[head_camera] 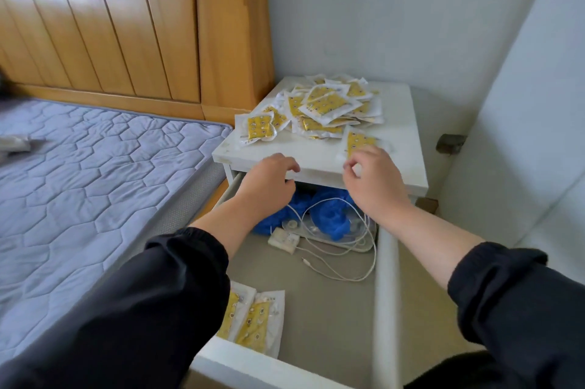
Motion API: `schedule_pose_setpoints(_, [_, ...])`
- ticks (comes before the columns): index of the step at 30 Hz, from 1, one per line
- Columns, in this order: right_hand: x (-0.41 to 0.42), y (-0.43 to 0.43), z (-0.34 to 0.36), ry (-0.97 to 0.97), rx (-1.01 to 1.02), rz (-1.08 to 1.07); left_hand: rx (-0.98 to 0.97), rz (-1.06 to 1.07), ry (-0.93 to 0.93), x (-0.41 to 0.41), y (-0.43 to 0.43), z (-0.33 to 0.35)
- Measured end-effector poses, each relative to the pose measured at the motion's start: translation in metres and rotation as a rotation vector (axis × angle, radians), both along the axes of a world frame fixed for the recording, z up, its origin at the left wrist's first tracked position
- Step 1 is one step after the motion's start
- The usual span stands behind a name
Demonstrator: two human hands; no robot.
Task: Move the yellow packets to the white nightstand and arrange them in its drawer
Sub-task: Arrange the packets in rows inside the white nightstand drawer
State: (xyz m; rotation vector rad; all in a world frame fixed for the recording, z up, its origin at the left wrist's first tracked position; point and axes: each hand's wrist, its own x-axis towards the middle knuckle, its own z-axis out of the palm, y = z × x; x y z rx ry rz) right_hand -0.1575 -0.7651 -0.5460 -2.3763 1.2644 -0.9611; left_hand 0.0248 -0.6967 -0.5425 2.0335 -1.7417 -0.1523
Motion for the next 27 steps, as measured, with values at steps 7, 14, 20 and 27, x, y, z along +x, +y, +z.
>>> schedule_pose_setpoints(7, [-0.003,-0.061,-0.009,0.332,0.194,-0.178,-0.001,0.119,-0.115,0.014,-0.035,0.001])
schedule_pose_setpoints(14, [0.008,-0.081,-0.008,0.484,0.241,-0.145,0.156,0.361,-0.115,0.054,-0.064,-0.007])
schedule_pose_setpoints(20, [0.009,-0.093,-0.009,0.427,0.164,-0.087,0.126,0.304,-0.076,0.066,-0.074,0.0])
schedule_pose_setpoints(27, [0.01,-0.091,-0.01,0.408,0.128,-0.097,0.144,0.387,-0.033,0.074,-0.09,0.001])
